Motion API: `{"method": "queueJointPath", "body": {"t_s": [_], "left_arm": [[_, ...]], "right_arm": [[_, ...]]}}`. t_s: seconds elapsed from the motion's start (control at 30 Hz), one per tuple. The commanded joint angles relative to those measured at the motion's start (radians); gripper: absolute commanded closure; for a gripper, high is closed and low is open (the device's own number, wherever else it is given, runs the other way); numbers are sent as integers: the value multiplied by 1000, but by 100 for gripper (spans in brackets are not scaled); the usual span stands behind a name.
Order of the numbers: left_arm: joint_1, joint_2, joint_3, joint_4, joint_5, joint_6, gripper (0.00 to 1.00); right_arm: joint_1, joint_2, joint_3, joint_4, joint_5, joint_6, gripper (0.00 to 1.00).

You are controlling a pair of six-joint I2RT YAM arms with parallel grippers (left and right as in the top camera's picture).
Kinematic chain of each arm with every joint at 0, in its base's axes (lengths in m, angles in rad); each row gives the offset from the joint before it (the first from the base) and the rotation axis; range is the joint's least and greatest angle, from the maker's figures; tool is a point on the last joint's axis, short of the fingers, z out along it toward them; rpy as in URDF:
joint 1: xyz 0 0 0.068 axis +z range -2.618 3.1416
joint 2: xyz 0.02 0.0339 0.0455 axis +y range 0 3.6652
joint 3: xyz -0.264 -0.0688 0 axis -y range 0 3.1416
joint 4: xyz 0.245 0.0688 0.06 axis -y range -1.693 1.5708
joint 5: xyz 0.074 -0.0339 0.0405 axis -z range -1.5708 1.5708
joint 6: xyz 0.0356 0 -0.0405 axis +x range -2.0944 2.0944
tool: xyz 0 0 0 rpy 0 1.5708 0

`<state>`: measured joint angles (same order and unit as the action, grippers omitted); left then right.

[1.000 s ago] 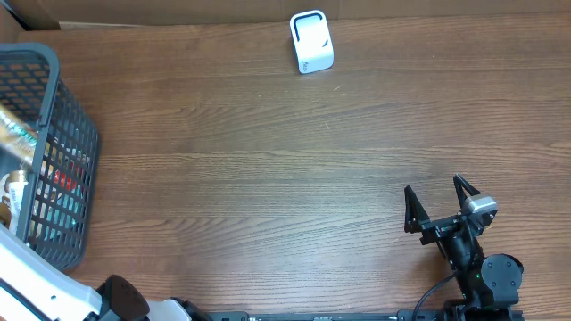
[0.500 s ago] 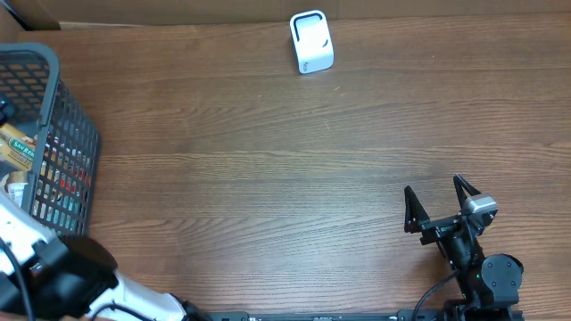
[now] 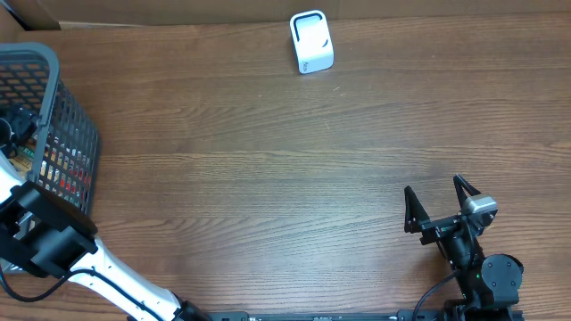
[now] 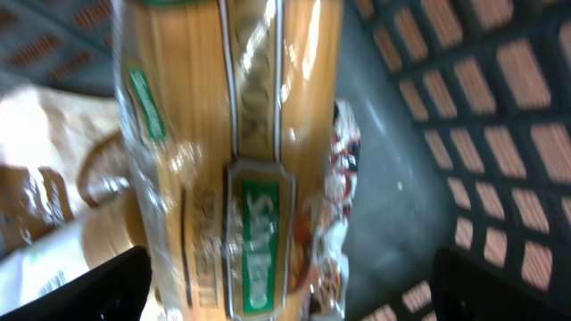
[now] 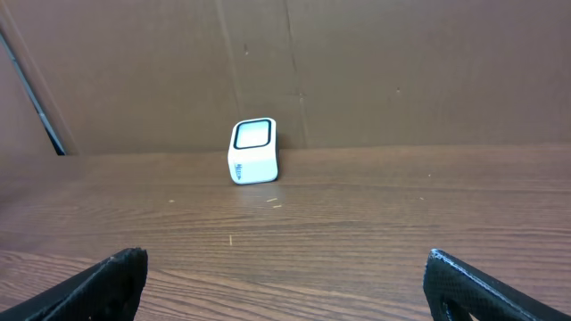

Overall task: Scan the item barcode
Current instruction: 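Grasp the red-and-yellow spaghetti package in the basket with the left gripper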

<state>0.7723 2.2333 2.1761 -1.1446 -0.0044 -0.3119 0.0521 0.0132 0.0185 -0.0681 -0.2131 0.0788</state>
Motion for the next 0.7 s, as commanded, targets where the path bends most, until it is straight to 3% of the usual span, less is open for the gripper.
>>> {"method": "queueJointPath", "body": {"t_s": [0.0, 0.27, 0.4, 0.47, 0.53, 0.67], "left_arm": [[-6, 19, 0, 40, -59, 21, 9], [-7, 133, -2, 54, -102, 41, 10], [-17, 159, -2, 72, -98, 84, 23], [-19, 161, -2, 73, -99, 85, 44], [-20, 161, -2, 72, -97, 84, 96], [-20, 152, 4, 47, -48, 109, 96]], "right_arm": [[-2, -8, -11, 6, -1, 3, 0], [-2, -8, -10, 6, -1, 3, 0], [-2, -8, -11, 6, -1, 3, 0], [-2, -8, -10, 6, -1, 3, 0], [-2, -8, -10, 6, -1, 3, 0], [-2, -8, -11, 6, -1, 3, 0]]}}
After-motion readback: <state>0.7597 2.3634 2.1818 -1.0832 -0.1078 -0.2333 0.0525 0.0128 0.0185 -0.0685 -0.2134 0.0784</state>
